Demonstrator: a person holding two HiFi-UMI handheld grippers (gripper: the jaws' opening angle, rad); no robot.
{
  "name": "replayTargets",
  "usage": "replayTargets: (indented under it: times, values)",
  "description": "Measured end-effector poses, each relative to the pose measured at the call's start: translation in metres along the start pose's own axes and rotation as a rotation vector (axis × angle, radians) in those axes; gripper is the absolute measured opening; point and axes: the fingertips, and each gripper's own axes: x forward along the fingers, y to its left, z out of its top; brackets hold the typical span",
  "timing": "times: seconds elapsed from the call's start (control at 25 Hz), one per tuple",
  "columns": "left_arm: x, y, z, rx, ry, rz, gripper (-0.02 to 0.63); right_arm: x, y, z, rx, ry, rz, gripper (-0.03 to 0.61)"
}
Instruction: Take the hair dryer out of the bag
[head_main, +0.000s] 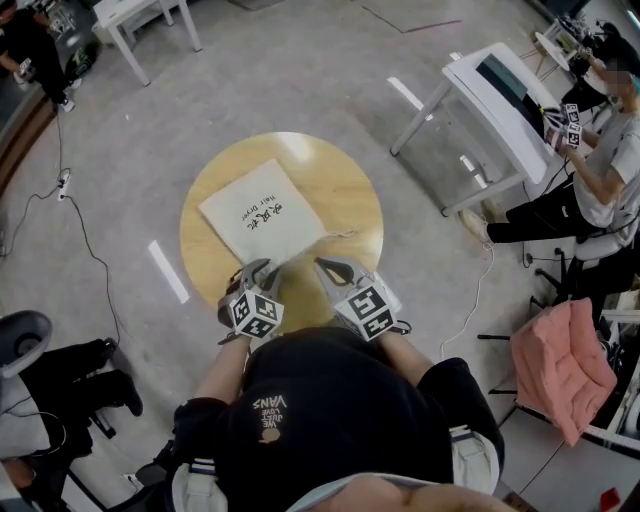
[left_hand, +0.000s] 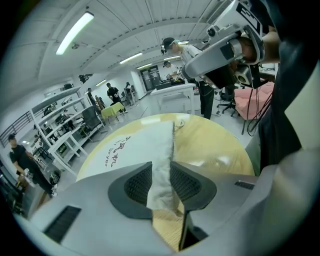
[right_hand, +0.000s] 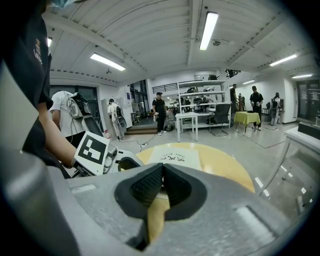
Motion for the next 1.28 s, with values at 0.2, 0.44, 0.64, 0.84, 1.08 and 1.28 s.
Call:
replayTargets:
  times: [0.2, 0.44, 0.64, 0.84, 1.08, 1.28]
  values:
    - [-0.003, -0.001, 0.0, -0.009, 0.003, 0.002, 0.095, 0.0, -0.002, 0.0, 0.003, 0.001, 0.005, -0.002]
    - [-0.007, 0.002, -0.003, -0.076, -0.011, 0.012, 0.043, 0.003, -0.001, -0.004, 0.0, 0.007, 0.021, -0.002]
    - [-0.01, 0.009, -0.003, -0.151, -0.026, -0.021, 0.037, 0.011, 0.002, -0.012, -0.018, 0.027, 0.04, -0.002]
    - [-0.015, 0.021, 0.003, -0.246, -0.061, -0.057, 0.034, 0.02, 0.002, -0.026, -0.057, 0.061, 0.067, -0.002]
    - [-0.022, 0.036, 0.014, -0.333, -0.064, -0.081, 0.032, 0.035, 0.0, -0.042, -0.117, 0.122, 0.102, -0.002]
    - [-0.022, 0.041, 0.018, -0.399, -0.07, -0.077, 0.032, 0.046, -0.001, -0.055, -0.15, 0.172, 0.129, -0.002]
